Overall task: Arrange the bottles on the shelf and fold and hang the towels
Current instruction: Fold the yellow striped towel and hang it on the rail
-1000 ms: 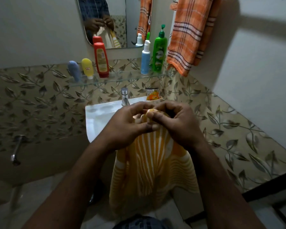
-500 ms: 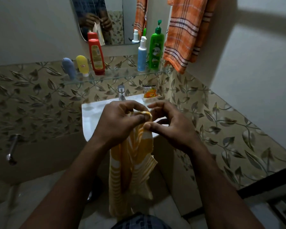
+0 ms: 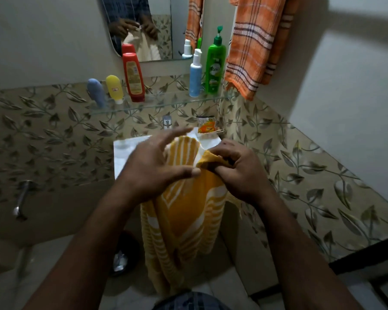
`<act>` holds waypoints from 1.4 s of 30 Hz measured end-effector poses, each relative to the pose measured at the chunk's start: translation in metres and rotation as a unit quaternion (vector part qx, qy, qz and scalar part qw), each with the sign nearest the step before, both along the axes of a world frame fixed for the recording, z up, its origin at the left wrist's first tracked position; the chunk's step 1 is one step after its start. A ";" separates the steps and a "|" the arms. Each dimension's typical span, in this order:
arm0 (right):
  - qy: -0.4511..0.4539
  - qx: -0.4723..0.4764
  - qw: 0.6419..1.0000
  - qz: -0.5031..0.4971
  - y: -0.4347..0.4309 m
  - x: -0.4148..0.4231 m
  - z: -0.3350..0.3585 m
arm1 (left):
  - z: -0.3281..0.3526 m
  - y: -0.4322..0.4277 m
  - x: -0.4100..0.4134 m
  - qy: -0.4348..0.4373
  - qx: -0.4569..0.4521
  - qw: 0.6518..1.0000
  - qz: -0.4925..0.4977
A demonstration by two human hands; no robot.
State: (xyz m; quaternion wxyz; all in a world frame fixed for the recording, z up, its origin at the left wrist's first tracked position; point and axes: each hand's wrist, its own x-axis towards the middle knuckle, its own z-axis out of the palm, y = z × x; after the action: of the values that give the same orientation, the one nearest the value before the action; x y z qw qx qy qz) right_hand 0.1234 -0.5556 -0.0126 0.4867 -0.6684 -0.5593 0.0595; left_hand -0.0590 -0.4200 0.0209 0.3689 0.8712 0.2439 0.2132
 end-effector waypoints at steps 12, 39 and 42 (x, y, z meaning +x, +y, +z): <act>0.170 -0.134 0.971 0.104 -0.006 0.000 -0.050 | -0.010 0.010 0.002 -0.210 -0.098 0.968 0.093; 0.115 -0.033 0.993 -0.005 -0.033 0.021 0.001 | -0.026 -0.014 0.009 -0.061 -0.142 0.988 0.002; 0.095 -0.014 0.995 -0.027 -0.020 0.005 0.012 | -0.032 -0.030 0.021 -0.071 -0.122 0.988 -0.067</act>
State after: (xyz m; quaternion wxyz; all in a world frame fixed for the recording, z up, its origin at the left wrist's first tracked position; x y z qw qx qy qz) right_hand 0.1289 -0.5759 -0.0008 0.5299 -0.6814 -0.4911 0.1172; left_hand -0.0377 -0.4498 -0.0108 0.5022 0.8168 0.1821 0.2177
